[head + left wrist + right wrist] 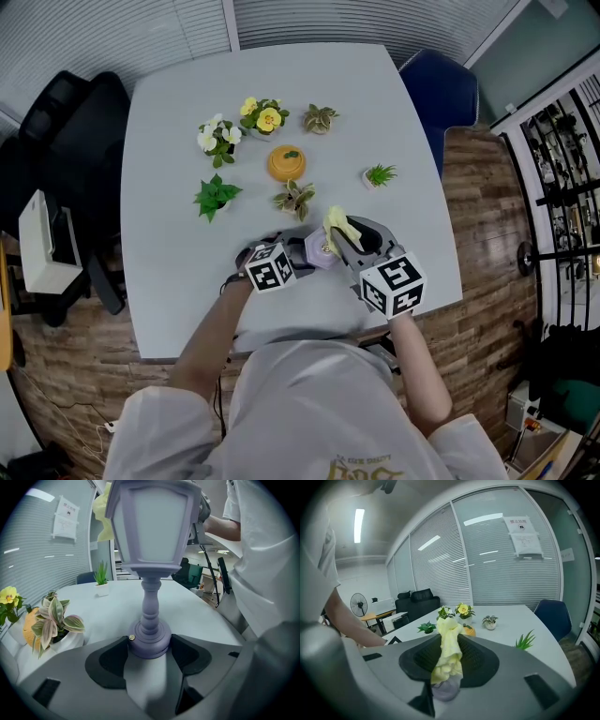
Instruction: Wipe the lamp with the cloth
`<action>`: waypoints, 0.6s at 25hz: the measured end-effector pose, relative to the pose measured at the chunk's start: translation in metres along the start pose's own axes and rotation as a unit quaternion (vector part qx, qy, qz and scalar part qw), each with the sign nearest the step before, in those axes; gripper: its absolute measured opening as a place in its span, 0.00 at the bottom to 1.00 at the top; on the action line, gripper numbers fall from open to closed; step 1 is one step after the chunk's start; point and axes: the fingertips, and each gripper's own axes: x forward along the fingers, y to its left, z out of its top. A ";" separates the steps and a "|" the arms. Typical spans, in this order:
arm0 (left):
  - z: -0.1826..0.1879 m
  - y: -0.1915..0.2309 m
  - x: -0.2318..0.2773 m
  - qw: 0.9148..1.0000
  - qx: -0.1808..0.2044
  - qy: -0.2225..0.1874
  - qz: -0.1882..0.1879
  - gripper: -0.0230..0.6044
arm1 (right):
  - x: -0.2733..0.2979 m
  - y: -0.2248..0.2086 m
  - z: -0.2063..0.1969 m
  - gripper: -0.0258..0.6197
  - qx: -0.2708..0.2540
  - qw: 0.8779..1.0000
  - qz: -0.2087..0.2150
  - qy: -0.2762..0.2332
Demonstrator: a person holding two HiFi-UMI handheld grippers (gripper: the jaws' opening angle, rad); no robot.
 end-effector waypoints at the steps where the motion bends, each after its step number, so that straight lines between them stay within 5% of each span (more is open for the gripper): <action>1: -0.001 0.001 0.000 1.000 0.000 0.000 0.001 0.51 | 0.002 0.001 0.000 0.22 0.000 1.000 0.002 0.002; 15: 0.000 -0.004 0.001 1.000 -0.003 0.000 -0.003 0.51 | 0.016 0.017 0.008 0.22 -0.037 0.998 0.025 0.041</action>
